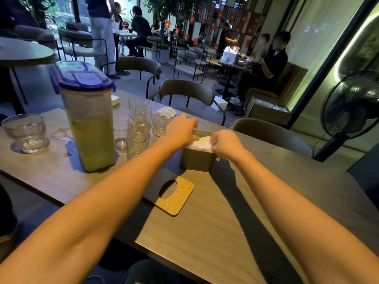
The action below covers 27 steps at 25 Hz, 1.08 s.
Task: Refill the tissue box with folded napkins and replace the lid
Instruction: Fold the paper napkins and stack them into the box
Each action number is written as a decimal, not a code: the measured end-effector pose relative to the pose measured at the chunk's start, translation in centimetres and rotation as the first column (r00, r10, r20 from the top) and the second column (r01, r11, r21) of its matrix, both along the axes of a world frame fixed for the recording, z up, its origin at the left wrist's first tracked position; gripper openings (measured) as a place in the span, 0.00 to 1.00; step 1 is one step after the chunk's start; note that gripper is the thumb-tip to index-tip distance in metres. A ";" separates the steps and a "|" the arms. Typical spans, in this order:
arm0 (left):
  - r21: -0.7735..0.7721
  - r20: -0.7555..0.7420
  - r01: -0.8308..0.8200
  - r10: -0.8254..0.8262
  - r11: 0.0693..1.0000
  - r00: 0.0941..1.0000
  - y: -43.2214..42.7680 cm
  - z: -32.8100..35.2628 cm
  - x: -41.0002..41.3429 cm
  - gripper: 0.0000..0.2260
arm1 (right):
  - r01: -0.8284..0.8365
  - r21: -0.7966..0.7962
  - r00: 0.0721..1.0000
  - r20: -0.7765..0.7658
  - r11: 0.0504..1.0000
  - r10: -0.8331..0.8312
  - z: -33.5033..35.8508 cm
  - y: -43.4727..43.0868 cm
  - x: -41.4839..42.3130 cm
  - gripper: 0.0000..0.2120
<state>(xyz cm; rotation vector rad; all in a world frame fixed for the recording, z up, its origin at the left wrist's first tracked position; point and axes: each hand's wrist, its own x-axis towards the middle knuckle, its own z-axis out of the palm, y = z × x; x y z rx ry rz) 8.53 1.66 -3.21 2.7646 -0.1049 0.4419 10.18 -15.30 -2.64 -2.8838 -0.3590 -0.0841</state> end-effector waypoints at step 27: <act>0.172 -0.382 -0.071 0.133 0.983 0.914 -1.3 0.2 1.1 0.14 | 0.008 -0.053 0.933 -0.358 0.999 -0.026 0.4 0.6 1.4 0.12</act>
